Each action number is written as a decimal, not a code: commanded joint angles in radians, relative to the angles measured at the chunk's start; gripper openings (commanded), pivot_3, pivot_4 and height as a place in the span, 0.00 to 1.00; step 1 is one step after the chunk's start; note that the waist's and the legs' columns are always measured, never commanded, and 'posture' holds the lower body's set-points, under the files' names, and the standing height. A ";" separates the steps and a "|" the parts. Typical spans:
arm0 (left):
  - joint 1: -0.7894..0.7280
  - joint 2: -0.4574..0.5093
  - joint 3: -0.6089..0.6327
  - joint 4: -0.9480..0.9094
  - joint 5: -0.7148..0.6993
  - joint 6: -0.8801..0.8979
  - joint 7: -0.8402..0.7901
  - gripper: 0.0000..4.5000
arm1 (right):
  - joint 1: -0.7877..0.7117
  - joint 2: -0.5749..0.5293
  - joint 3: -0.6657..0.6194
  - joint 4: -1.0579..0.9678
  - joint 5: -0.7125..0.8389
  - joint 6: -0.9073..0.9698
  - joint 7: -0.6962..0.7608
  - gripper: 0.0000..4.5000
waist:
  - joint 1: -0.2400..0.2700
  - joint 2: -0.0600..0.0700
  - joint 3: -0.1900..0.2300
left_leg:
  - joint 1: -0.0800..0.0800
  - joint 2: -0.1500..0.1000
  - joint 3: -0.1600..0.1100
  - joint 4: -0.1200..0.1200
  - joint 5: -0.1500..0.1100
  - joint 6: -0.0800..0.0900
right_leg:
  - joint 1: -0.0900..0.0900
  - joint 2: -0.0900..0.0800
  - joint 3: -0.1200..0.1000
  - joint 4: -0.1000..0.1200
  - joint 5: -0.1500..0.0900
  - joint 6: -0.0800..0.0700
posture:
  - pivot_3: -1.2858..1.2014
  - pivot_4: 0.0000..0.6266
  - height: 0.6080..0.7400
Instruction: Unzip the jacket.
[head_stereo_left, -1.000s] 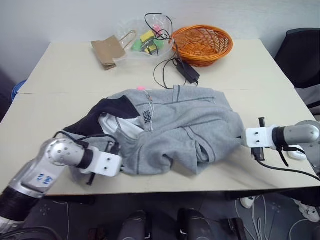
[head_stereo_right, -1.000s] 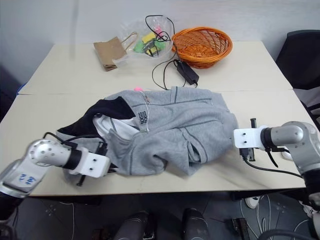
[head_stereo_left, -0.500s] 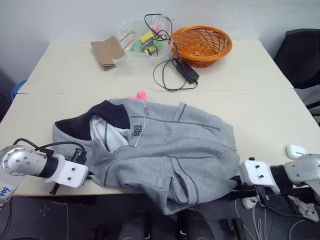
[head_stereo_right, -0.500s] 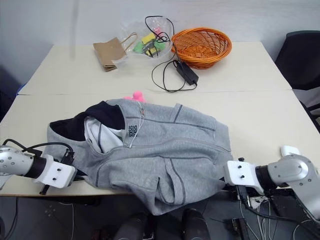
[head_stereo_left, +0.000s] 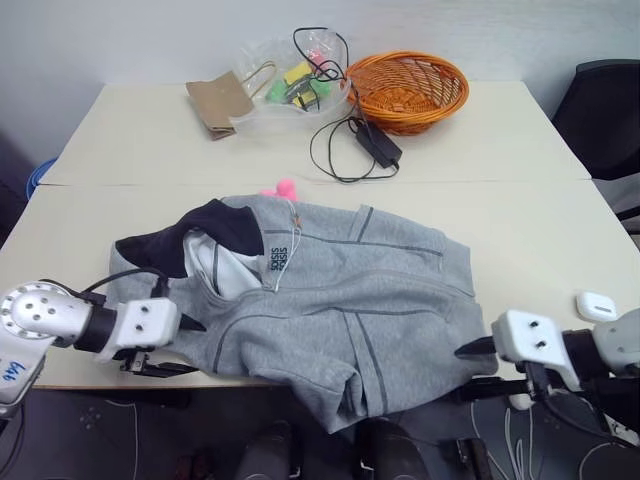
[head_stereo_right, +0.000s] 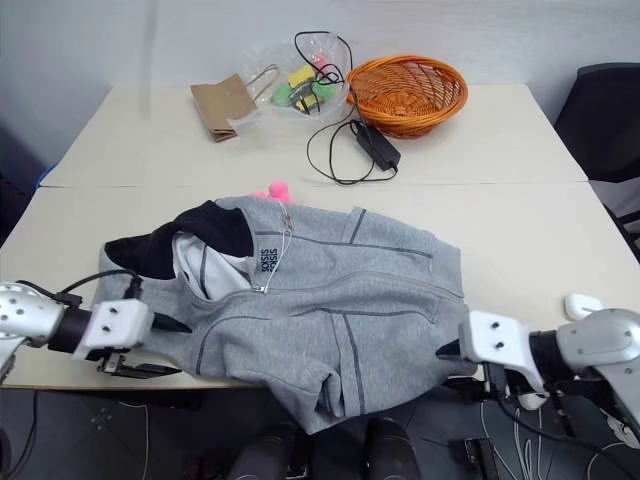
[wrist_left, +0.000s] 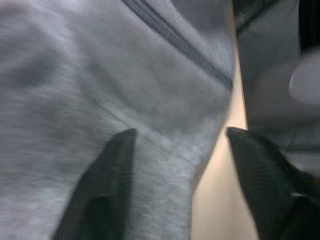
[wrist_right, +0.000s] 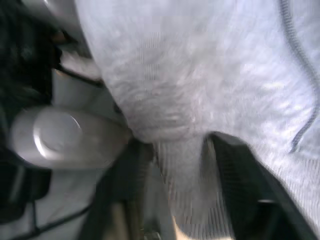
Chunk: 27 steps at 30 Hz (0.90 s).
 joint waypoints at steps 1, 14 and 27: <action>-0.097 0.041 0.094 -0.039 -0.231 0.249 -0.041 0.97 | -0.049 -0.023 -0.139 -0.055 0.152 0.105 0.023 0.75 | 0.001 -0.001 0.000 | 0.000 0.000 0.000 0.000 0.000 0.000 | 0.000 0.000 0.000 0.000 0.000 0.000 | 0.52 0.24 1.00; -1.076 -0.475 -0.255 0.777 0.107 0.200 0.286 1.00 | -0.408 0.118 -0.018 -0.034 0.290 0.233 -0.308 0.98 | 0.026 -0.011 0.002 | -0.003 -0.008 0.001 0.005 0.003 0.004 | 0.000 0.003 -0.003 0.002 0.002 0.004 | 0.52 0.24 1.00; -1.351 -0.704 -0.294 1.417 0.392 -0.174 0.488 1.00 | -0.318 0.181 -0.044 -0.155 0.322 0.262 -0.468 0.98 | 0.025 -0.017 0.005 | -0.020 -0.009 0.001 0.015 0.003 0.010 | -0.013 0.001 -0.010 0.003 0.006 0.012 | 0.52 0.24 1.00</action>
